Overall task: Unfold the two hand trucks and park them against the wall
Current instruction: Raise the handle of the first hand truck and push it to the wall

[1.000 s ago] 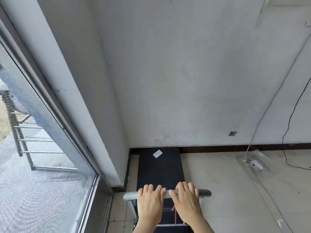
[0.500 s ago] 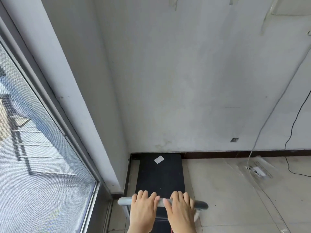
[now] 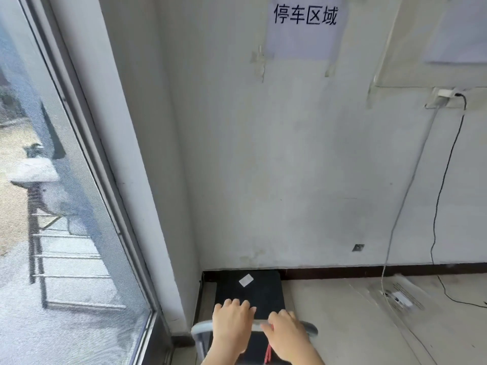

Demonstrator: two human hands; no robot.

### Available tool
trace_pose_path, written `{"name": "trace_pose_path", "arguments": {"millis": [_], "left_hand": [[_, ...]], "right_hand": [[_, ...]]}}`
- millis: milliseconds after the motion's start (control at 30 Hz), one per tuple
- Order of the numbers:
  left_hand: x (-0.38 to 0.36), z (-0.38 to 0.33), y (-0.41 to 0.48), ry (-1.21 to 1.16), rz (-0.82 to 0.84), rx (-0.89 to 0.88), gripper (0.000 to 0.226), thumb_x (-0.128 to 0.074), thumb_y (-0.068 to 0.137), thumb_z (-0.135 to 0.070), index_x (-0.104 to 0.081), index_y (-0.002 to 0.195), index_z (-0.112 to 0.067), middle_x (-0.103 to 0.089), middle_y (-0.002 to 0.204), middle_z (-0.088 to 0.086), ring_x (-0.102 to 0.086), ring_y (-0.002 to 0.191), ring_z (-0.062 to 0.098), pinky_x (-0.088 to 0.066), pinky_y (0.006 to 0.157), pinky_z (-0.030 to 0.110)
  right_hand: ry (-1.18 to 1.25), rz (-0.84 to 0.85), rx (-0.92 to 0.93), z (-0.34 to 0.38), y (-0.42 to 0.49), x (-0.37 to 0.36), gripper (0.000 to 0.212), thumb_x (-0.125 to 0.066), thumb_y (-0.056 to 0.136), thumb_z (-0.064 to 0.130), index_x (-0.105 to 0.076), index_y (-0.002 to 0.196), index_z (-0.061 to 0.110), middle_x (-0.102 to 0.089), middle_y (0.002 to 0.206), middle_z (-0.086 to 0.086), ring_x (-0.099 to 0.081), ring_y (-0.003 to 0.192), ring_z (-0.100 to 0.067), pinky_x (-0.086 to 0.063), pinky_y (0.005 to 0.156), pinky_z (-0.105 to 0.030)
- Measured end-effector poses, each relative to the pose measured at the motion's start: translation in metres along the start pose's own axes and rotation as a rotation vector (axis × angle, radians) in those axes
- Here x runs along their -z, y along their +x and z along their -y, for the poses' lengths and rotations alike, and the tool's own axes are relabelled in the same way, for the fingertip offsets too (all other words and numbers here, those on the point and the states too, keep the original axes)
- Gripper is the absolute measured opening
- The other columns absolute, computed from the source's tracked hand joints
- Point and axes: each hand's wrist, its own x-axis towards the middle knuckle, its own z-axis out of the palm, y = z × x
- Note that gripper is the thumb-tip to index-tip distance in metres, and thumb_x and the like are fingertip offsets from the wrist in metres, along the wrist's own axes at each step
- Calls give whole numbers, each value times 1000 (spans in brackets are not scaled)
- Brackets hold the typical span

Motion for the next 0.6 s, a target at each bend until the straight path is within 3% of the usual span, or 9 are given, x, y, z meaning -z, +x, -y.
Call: {"name": "trace_pose_path", "arguments": {"millis": [100, 200, 300, 467, 533, 600], "left_hand": [[52, -10, -26, 63, 27, -15, 15, -51, 94, -16, -58, 108, -17, -63, 104, 2, -59, 97, 28, -39, 74, 34], [105, -27, -62, 106, -29, 4, 20, -52, 86, -6, -62, 99, -18, -67, 99, 2, -63, 93, 29, -34, 66, 29], [154, -47, -107, 140, -103, 52, 21, -47, 88, -8, -65, 96, -17, -68, 99, 2, -64, 92, 28, -34, 66, 29], [197, -76, -176, 158, -169, 101, 24, -46, 90, -10, -65, 101, -21, -66, 100, 0, -64, 93, 26, -36, 63, 29], [207, -88, -200, 141, -184, 120, 23, -45, 93, -13, -66, 102, -21, -67, 100, 0, -65, 92, 26, -38, 64, 28], [213, -99, -223, 111, -187, 137, 23, -45, 96, -16, -66, 104, -20, -67, 103, 0, -65, 93, 26, -43, 68, 30]], "right_hand": [[61, 11, 11, 6, -37, 41, 36, -31, 96, 39, -54, 107, 13, -54, 106, -7, -52, 105, -26, -38, 76, -35], [114, -37, 16, 8, -74, 79, 28, -39, 92, 37, -47, 69, 22, -58, 91, -10, -59, 91, -29, -38, 66, -31], [118, -101, 60, 8, -121, 113, 24, -39, 90, 35, -48, 78, 17, -53, 85, -7, -51, 79, -26, -38, 70, -33], [85, -154, 105, 7, -200, 146, 24, -40, 90, 37, -51, 84, 17, -56, 94, -11, -53, 89, -29, -42, 81, -36], [84, -160, 115, 8, -227, 151, 25, -40, 90, 37, -48, 78, 16, -52, 84, -8, -49, 84, -28, -40, 77, -35], [69, -156, 114, 7, -254, 153, 27, -41, 90, 37, -54, 84, 14, -57, 89, -9, -51, 86, -29, -40, 76, -35]]}}
